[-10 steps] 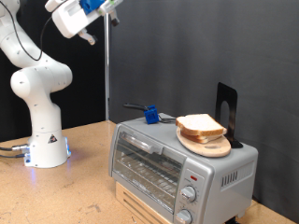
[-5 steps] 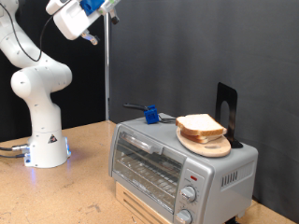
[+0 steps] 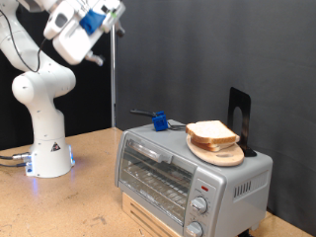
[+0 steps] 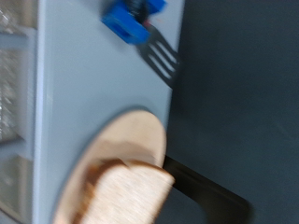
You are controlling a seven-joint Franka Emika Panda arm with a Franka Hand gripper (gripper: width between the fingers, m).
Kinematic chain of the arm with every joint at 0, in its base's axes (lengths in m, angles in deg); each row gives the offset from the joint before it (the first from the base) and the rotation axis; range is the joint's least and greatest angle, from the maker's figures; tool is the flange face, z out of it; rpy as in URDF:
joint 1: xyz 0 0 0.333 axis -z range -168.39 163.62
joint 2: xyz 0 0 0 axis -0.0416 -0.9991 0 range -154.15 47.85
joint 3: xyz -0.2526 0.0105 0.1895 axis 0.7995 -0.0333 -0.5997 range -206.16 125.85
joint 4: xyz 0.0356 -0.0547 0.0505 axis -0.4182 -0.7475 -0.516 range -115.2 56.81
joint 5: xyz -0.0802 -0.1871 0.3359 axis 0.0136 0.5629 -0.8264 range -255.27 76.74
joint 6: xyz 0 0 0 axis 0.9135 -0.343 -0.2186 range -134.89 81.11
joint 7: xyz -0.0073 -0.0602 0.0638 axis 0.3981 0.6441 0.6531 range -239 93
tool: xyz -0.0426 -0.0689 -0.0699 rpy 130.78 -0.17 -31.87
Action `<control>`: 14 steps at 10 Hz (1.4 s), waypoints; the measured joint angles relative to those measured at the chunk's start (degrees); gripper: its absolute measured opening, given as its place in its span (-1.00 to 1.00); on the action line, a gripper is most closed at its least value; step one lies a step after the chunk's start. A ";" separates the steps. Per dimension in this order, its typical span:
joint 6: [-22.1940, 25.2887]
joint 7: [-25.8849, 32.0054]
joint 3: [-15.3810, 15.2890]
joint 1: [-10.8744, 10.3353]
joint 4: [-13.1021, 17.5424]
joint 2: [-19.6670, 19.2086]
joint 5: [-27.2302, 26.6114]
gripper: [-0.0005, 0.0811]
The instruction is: Make a piece of toast with the oven
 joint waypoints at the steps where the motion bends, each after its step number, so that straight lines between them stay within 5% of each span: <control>1: 1.46 0.34 0.58 -0.07 1.56 -2.63 0.13 0.98; 5: 1.03 1.04 0.78 -0.33 0.06 -1.96 -2.58 0.98; 9: -9.56 1.00 0.93 -0.38 -2.40 -10.02 -2.56 0.98; 14: -11.23 5.43 2.15 -0.78 -2.36 -16.39 -2.62 0.98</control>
